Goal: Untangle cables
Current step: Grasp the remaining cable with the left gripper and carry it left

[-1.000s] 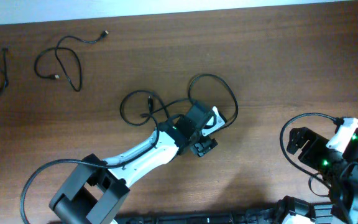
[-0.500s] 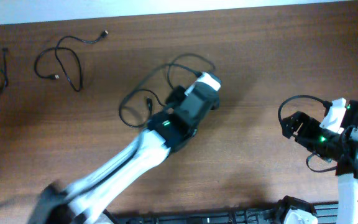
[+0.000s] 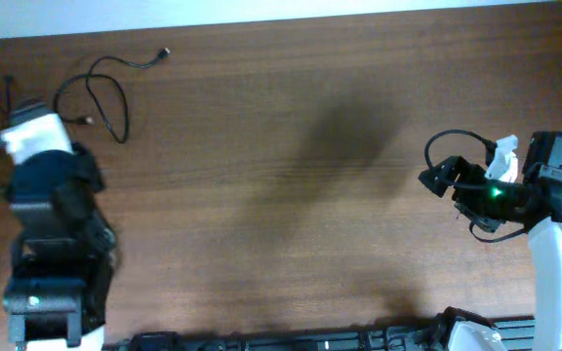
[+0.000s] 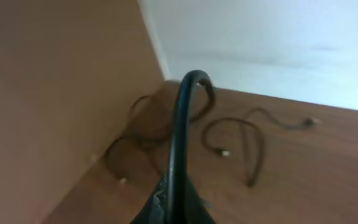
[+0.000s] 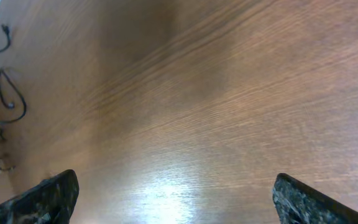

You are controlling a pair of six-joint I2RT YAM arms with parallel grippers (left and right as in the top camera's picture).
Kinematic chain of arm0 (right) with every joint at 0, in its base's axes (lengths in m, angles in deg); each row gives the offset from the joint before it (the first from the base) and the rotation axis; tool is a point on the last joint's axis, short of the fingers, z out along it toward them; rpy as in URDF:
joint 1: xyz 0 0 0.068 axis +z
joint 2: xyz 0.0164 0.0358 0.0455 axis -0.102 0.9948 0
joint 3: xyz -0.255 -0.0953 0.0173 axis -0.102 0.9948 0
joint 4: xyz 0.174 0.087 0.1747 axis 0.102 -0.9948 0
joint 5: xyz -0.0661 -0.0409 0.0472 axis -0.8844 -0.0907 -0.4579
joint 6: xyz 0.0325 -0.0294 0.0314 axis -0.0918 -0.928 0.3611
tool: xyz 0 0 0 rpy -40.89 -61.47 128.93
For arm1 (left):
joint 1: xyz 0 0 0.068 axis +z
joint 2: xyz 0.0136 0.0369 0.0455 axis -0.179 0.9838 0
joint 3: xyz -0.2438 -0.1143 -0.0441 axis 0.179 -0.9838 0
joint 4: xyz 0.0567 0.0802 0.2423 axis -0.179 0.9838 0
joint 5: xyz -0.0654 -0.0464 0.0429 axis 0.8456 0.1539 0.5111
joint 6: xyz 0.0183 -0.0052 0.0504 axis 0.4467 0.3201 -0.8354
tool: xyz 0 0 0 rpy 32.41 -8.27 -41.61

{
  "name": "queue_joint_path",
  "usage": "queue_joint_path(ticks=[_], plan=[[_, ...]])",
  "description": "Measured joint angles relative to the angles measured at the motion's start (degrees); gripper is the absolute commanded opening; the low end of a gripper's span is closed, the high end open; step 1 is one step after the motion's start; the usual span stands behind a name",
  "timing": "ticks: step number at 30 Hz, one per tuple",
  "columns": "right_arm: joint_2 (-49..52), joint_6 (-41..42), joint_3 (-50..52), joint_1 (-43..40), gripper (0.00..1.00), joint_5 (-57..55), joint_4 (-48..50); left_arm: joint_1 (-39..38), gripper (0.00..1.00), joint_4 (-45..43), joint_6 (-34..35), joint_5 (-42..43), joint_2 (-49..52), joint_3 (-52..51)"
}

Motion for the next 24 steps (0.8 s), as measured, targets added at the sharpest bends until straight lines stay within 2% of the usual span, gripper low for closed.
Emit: queue_joint_path(ticks=[2, 5, 7, 10, 13, 18, 20, 24], plan=[[0.0, 0.0, 0.0, 3.7, 0.99, 0.5, 1.5, 8.1, 0.00, -0.2, 4.2, -0.2, 2.6, 0.0], [0.1, 0.0, 0.0, 8.7, 0.99, 0.6, 5.0, 15.7, 0.00, -3.3, 8.6, 4.5, 10.1, 0.0], [0.1, 0.0, 0.0, 12.1, 0.99, 0.5, 7.1, 16.1, 0.00, -5.9, 9.9, 11.2, 15.3, -0.1], [0.1, 0.0, 0.0, 14.8, 0.99, -0.9, 7.8, 16.2, 0.00, -10.7, 8.6, 17.6, 16.2, -0.2], [0.1, 0.0, 0.0, 15.3, 0.99, -2.1, 8.3, 16.2, 0.00, -9.8, 5.9, 20.0, 16.1, -0.2], [0.7, 0.0, 0.0, 15.4, 0.99, -2.6, 8.8, 16.2, 0.00, -3.1, 6.3, 14.8, 20.9, -0.2], [1.2, 0.0, 0.0, 15.4, 0.99, -2.6, 8.9, 16.2, 0.00, -0.3, 9.8, 10.2, 25.9, -0.2], [1.5, 0.0, 0.0, 15.4, 0.99, -2.6, 8.8, 16.2, 0.00, 8.5, 22.4, 2.9, 32.1, -0.2]])
